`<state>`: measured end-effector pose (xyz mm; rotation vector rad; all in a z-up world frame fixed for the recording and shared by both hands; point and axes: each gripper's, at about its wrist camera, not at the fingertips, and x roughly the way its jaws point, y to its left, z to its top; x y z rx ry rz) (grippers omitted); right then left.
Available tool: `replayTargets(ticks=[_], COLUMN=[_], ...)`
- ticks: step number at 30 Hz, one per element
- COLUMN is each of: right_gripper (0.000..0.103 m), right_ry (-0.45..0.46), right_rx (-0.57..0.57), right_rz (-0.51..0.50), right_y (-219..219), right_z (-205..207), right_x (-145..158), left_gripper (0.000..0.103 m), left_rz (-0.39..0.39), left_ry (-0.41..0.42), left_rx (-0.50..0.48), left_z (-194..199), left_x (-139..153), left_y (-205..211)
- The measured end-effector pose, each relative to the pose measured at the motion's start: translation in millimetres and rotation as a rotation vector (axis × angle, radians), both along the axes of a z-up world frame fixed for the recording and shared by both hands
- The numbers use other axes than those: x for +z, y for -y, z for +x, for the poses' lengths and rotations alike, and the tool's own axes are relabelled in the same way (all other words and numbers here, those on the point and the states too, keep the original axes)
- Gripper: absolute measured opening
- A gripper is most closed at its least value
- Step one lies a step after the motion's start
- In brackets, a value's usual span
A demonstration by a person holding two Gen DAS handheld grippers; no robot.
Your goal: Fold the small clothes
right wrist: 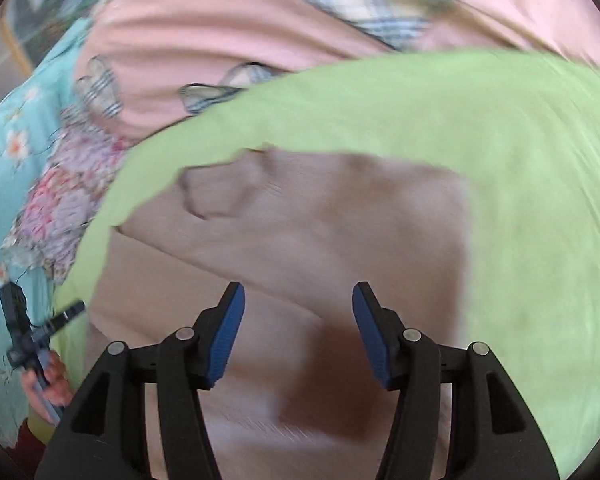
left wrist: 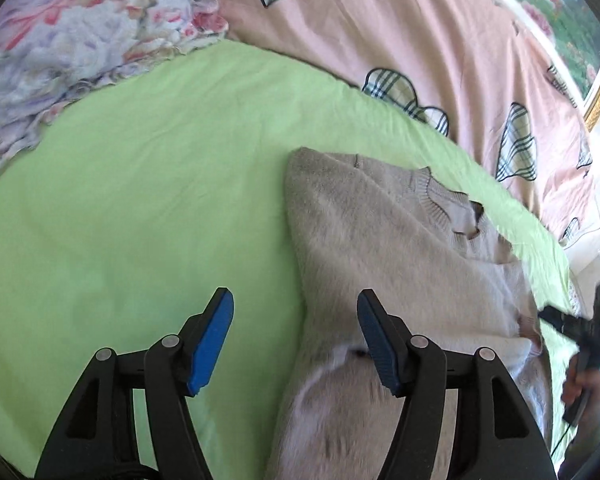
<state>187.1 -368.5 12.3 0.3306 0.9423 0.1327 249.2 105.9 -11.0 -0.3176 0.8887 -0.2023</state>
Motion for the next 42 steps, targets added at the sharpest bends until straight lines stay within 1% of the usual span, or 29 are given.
replayTargets(ticks=[2, 3, 6, 9, 11, 12, 15, 17, 19, 20, 21, 22, 23, 24, 26, 27, 28, 30, 32, 34, 35, 36, 37, 39, 42], right_gripper=[0.057, 0.057, 0.057, 0.057, 0.053, 0.048, 0.048, 0.048, 0.048, 0.046, 0.023, 0.011, 0.011, 0.011, 0.011, 0.011, 0.011, 0.011, 0.011, 0.014, 0.014, 0.015, 0.019, 0.022, 0.028], right_ry=[-0.026, -0.044, -0.049, -0.031, -0.028, -0.029, 0.018, -0.006, -0.049, -0.050, -0.051, -0.056, -0.024, 0.047, 0.155, 0.190, 0.194, 0.141, 0.037, -0.055, -0.058, -0.041, -0.040, -0.031, 0.028], right_rx=[0.005, -0.014, -0.007, 0.011, 0.017, 0.002, -0.061, -0.065, -0.011, 0.013, 0.038, 0.051, 0.038, 0.025, -0.004, -0.016, -0.018, -0.019, -0.015, -0.036, -0.043, -0.055, -0.072, -0.100, -0.090], right_rz=[0.008, -0.001, -0.062, -0.076, -0.077, -0.095, -0.113, -0.135, -0.145, -0.173, -0.197, -0.176, -0.160, -0.152, -0.133, -0.127, -0.136, -0.186, -0.186, -0.225, -0.221, -0.204, -0.192, -0.187, -0.158], right_y=[1, -1, -15, -20, -22, -20, -6, -5, -14, -21, -29, -30, -29, -28, -23, -20, -19, -18, -12, -9, -7, -6, -4, -3, -5], right_z=[-6, -6, -5, -6, -7, -8, -16, -14, -6, -5, -3, -2, -2, -4, -8, -9, -6, 2, 7, 8, 4, -1, -5, -16, -42], right_x=[-12, -16, -27, -27, -27, -26, -19, -23, -32, -33, -32, -30, -20, 0, 31, 40, 41, 26, -5, -34, -39, -38, -33, -20, 6], left_gripper=[0.065, 0.065, 0.065, 0.066, 0.066, 0.066, 0.066, 0.067, 0.067, 0.067, 0.067, 0.067, 0.067, 0.067, 0.067, 0.068, 0.069, 0.069, 0.069, 0.069, 0.069, 0.069, 0.069, 0.069, 0.068], left_rz=[0.033, 0.042, 0.066, 0.102, 0.111, 0.112, 0.117, 0.133, 0.160, 0.167, 0.172, 0.176, 0.179, 0.183, 0.206, 0.221, 0.232, 0.236, 0.244, 0.247, 0.253, 0.262, 0.267, 0.269, 0.263], left_ry=[-0.025, -0.035, -0.068, -0.059, -0.059, -0.058, -0.054, -0.053, -0.048, -0.049, -0.053, -0.056, -0.055, -0.053, -0.063, -0.069, -0.069, -0.065, -0.068, -0.072, -0.075, -0.077, -0.077, -0.075, -0.065], left_rx=[0.000, -0.002, -0.011, -0.019, -0.022, -0.022, -0.026, -0.026, -0.026, -0.027, -0.025, -0.022, -0.021, -0.024, -0.030, -0.028, -0.023, -0.014, -0.008, -0.007, -0.010, -0.013, -0.016, -0.026, -0.045], left_z=[13, 17, 22, 16, 12, 11, 7, 5, 2, 2, 2, 3, 4, 5, 7, 7, 7, 6, 6, 6, 5, 3, 0, -10, -35], left_x=[-4, -7, -17, -20, -21, -21, -22, -26, -26, -26, -24, -22, -19, -17, -19, -21, -22, -23, -24, -23, -23, -21, -20, -16, -10], left_y=[7, 10, 17, 22, 24, 24, 25, 27, 30, 30, 31, 31, 31, 32, 35, 38, 39, 40, 41, 42, 42, 42, 42, 40, 36])
